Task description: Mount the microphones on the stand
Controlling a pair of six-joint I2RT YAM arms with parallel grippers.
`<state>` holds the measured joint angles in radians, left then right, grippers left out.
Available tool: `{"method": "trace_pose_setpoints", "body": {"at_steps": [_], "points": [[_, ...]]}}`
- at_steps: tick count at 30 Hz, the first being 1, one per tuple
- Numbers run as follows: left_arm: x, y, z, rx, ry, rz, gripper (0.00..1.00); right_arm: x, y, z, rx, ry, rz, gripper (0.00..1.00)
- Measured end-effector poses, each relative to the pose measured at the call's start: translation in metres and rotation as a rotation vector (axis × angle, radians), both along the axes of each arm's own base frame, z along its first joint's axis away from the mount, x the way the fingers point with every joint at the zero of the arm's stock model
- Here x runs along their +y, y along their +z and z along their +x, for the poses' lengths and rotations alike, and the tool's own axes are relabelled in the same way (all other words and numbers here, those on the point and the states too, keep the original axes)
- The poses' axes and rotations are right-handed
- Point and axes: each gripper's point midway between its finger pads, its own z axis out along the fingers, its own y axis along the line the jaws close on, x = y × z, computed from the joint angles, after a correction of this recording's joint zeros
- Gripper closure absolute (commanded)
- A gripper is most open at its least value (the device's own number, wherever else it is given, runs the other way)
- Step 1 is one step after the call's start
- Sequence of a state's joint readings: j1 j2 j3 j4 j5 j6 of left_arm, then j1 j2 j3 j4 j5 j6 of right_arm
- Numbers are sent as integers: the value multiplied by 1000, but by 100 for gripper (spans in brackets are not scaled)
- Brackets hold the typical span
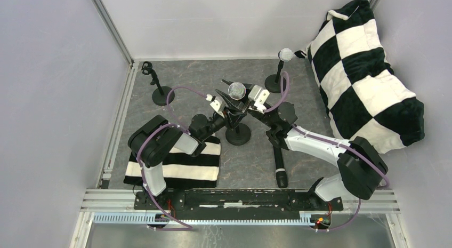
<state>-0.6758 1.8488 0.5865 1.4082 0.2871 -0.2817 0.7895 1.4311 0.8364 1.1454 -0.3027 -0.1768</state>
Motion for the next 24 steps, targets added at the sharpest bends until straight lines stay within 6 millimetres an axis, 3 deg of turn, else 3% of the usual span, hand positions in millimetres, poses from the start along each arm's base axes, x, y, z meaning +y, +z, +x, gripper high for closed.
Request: {"method": "trace_pose_setpoints", "body": {"at_steps": [15,24], "points": [[-3,-1,5,12,21,9,98,-7,-15,-2,-50,-19,-42,100],[-8,-1,7,9,44,36,98,-14,-17,13,-22,-66,-62,100]]}}
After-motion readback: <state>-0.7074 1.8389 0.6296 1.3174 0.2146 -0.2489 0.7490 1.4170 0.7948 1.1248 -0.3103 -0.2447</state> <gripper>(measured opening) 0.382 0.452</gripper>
